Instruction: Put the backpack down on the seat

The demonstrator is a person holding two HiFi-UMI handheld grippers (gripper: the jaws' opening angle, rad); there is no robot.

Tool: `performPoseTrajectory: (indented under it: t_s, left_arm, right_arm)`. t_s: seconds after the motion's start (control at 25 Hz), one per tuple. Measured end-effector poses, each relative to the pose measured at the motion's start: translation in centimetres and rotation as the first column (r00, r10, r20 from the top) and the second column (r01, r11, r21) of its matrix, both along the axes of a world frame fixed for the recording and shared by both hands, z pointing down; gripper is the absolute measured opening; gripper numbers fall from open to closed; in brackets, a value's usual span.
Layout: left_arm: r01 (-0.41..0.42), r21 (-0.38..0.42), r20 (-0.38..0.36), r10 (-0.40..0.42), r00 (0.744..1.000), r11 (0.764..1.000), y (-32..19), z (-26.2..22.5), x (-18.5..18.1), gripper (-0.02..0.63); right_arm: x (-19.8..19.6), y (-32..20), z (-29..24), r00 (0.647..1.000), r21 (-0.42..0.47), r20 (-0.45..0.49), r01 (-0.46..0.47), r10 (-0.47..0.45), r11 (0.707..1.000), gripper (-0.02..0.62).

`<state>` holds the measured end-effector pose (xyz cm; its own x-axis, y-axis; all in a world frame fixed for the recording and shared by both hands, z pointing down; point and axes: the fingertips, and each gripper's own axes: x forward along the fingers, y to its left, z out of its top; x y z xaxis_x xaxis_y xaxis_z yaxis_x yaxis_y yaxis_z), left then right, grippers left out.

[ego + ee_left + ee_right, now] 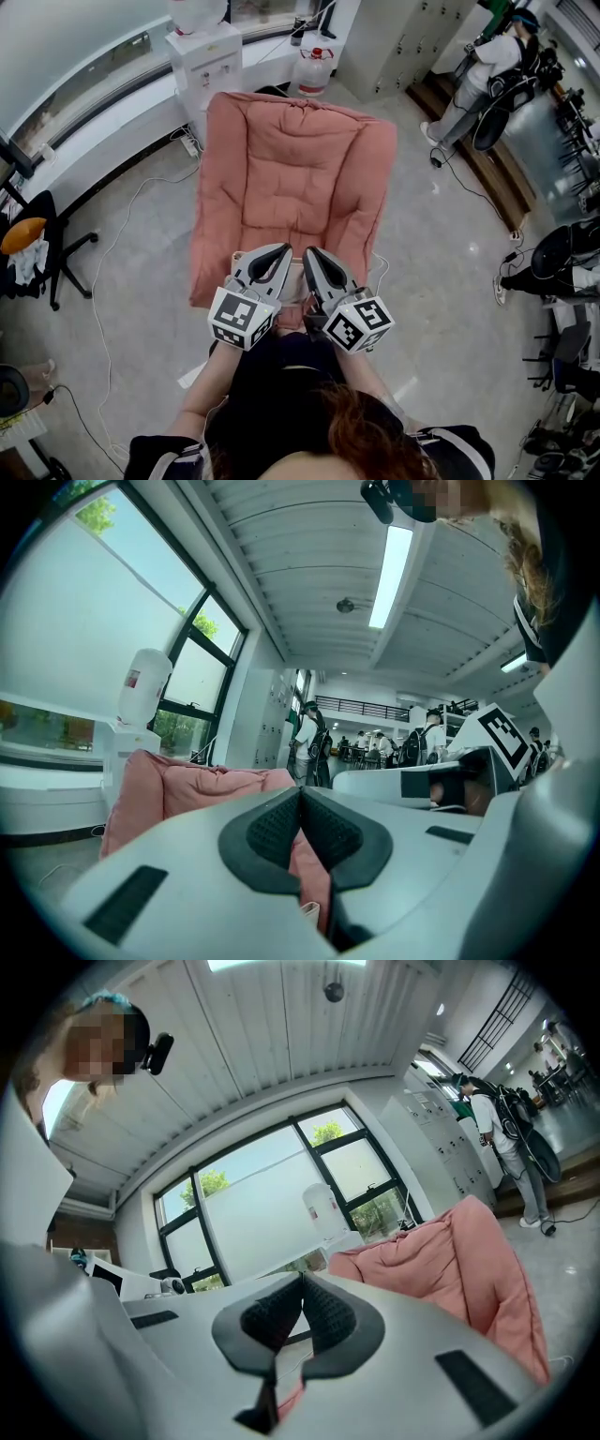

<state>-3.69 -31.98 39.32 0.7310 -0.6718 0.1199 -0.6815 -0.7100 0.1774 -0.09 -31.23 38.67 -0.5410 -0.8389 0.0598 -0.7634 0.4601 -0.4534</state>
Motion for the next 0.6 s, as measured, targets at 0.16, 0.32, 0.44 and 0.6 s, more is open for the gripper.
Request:
performPoseTrajectory:
  t_s: [0.16, 0.32, 0.44, 0.6]
  left_arm:
    - [0.003, -0.020, 0.000, -0.003, 1.000, 1.000, -0.1, 0.6, -0.3, 0.020]
    - [0.000, -0.029, -0.001, 0.000, 1.000, 1.000, 0.1, 0.9, -0.5, 0.019]
    - [0.001, -0.033, 0.001, -0.001, 1.000, 0.999, 0.1, 1.2, -0.6, 0.020]
    - [-0.001, -0.044, -0.002, 0.001, 1.000, 0.999, -0.3, 1.5, -0.6, 0.018]
  right_arm:
    - [-0.2, 0.1, 0.6, 1.000, -0.019, -0.001, -0.010, 0.010, 1.000, 0.034]
    - [-0.6, 0.4, 1.3, 1.000, -0.040, -0.001, -0.009, 0.009, 0.999, 0.034]
    - [-0.9, 0.5, 1.6, 1.000, -0.043, 0.003, -0.006, 0.006, 0.999, 0.034]
    - [-0.8, 0.1, 1.9, 1.000, -0.058, 0.022, -0.008, 0.010, 0.998, 0.034]
